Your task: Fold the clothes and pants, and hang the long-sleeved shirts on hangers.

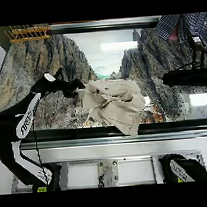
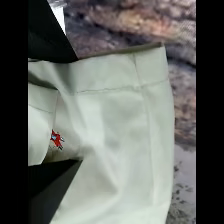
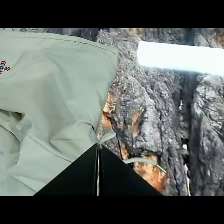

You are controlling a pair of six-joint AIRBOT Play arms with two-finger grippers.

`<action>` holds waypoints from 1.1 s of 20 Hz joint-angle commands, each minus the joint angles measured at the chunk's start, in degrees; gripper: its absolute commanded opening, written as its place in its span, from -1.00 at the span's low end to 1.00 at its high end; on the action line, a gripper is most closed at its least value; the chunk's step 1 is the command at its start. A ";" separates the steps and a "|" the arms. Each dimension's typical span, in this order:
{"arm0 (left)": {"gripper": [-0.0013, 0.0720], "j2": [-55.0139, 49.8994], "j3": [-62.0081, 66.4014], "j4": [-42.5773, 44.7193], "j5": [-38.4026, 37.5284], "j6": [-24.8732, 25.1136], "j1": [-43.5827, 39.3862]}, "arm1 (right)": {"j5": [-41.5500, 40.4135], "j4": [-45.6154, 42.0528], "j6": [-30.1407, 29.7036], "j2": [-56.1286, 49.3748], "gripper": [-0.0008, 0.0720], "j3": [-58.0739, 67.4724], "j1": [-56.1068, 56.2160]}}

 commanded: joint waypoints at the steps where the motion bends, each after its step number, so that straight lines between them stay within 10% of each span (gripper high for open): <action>1: 0.34 -0.72 0.66 0.37 1.68 -0.13 -1.38 | 0.52 0.02 0.07 -1.81 -0.90 -0.02 -0.17; 3: -0.96 -0.37 0.66 0.39 2.14 0.02 -1.07 | 1.29 0.00 0.28 -4.85 -0.90 -0.04 -0.39; 6: -0.95 1.09 0.66 0.48 2.03 0.13 0.66 | 1.27 0.04 0.87 -11.85 -0.85 -0.04 -0.70; 8: -0.95 2.23 0.66 0.48 1.97 0.70 1.57 | -1.05 2.23 0.90 -17.62 0.59 -0.02 -0.68; 9: -0.95 2.62 0.66 0.48 1.70 0.74 1.68 | -3.17 4.87 0.90 -20.76 0.82 -0.02 -0.68; 15: -0.95 2.71 0.66 0.52 0.66 1.97 1.25 | -10.36 30.69 -8.15 -37.73 0.80 1.57 0.55; 19: -0.95 2.73 0.66 0.48 0.33 2.05 1.25 | -6.21 32.48 -10.91 -42.80 0.79 4.90 3.34; 20: -0.95 2.73 0.66 0.46 0.02 2.05 1.27 | -6.21 31.54 -10.95 -42.80 0.45 5.29 3.72; 22: -0.95 3.45 0.66 0.39 -1.03 2.05 1.77 | -5.73 29.40 -12.98 -41.75 -0.84 6.36 3.63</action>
